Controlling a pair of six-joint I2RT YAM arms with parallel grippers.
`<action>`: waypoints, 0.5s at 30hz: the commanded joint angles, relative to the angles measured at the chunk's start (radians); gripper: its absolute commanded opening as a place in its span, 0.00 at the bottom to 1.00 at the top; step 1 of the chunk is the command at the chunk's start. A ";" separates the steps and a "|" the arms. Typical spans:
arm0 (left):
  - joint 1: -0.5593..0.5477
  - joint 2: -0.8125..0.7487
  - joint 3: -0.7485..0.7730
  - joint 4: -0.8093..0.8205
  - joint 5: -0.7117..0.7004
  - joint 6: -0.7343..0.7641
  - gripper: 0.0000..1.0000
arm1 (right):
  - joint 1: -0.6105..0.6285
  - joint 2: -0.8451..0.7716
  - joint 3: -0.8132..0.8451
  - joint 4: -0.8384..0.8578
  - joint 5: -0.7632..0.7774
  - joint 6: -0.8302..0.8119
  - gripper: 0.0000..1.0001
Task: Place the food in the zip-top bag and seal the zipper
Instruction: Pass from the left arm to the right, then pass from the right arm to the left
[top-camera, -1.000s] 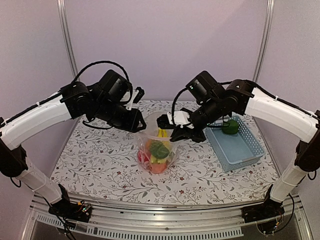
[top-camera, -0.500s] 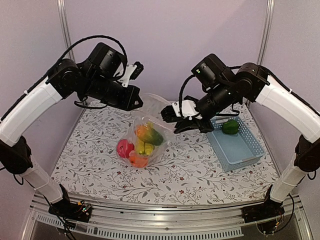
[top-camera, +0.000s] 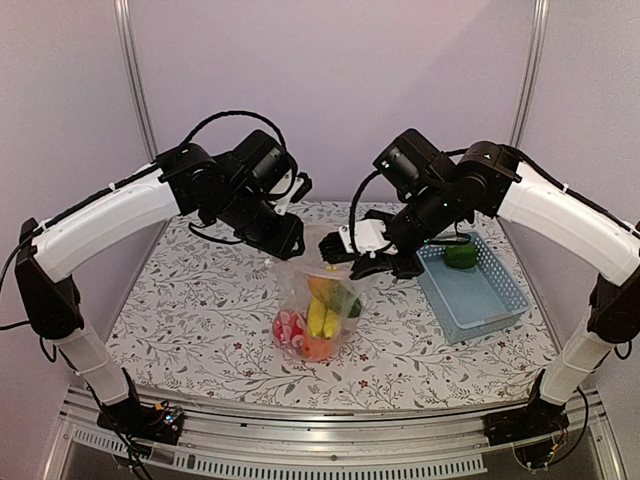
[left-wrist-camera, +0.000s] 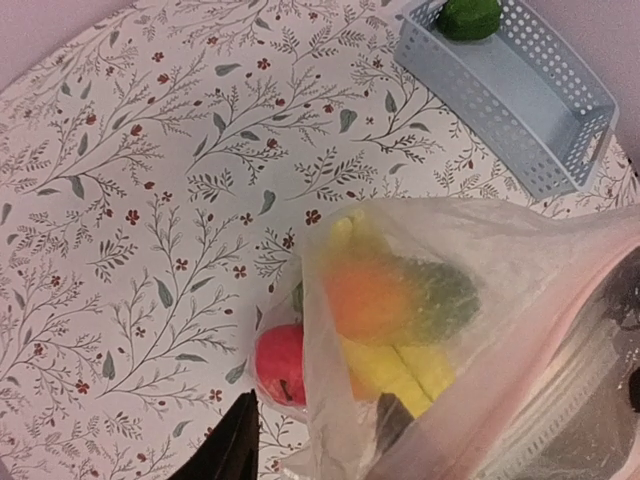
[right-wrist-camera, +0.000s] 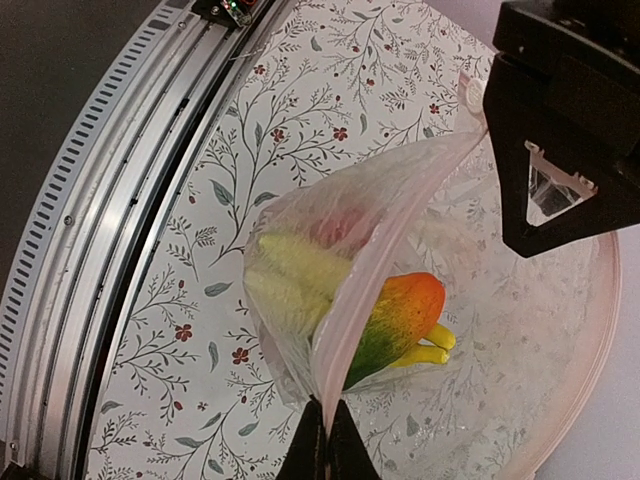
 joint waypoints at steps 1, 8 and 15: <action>-0.009 -0.027 -0.017 0.084 -0.013 0.027 0.37 | 0.005 -0.027 -0.001 0.013 0.006 0.001 0.01; -0.048 -0.086 -0.087 0.241 -0.111 0.126 0.36 | 0.006 -0.029 -0.015 0.036 0.023 0.006 0.09; -0.048 -0.070 -0.114 0.252 -0.077 0.126 0.18 | 0.005 -0.042 -0.026 0.074 0.044 0.015 0.17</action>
